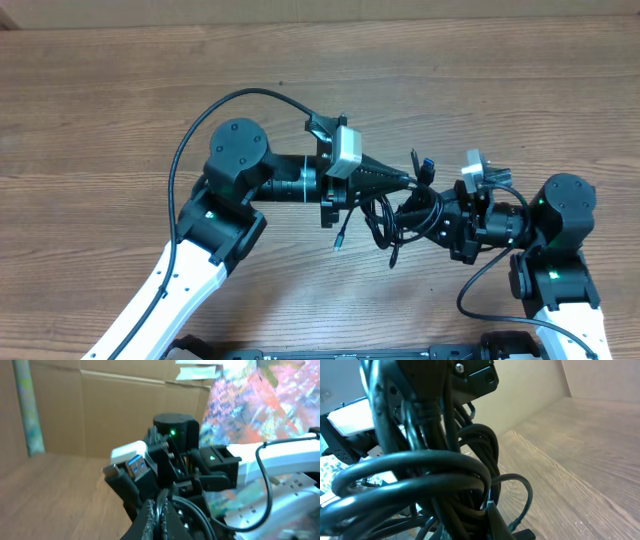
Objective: Untangle cables
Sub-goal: 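Open the left gripper and pull it back away from the cables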
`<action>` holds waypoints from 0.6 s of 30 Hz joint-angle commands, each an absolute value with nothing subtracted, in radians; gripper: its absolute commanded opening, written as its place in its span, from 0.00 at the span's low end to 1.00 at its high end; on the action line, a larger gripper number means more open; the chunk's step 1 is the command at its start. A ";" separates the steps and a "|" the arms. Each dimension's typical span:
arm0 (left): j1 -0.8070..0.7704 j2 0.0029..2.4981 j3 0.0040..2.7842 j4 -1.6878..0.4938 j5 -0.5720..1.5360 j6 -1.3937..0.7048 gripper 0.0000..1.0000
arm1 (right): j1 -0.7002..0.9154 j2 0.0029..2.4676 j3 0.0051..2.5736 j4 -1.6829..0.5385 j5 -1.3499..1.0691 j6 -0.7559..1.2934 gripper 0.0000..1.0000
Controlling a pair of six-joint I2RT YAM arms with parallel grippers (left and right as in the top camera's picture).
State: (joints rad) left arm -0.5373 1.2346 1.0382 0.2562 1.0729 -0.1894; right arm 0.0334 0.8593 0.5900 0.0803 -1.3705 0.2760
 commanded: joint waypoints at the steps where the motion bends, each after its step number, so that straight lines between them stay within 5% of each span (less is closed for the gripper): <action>1: -0.535 1.224 1.063 0.347 0.963 -0.258 0.04 | 0.037 0.858 0.597 0.074 -1.382 0.265 0.04; 18: -0.381 1.224 1.063 0.424 0.880 -0.507 0.04 | 0.037 0.858 0.597 0.070 -1.382 0.265 0.04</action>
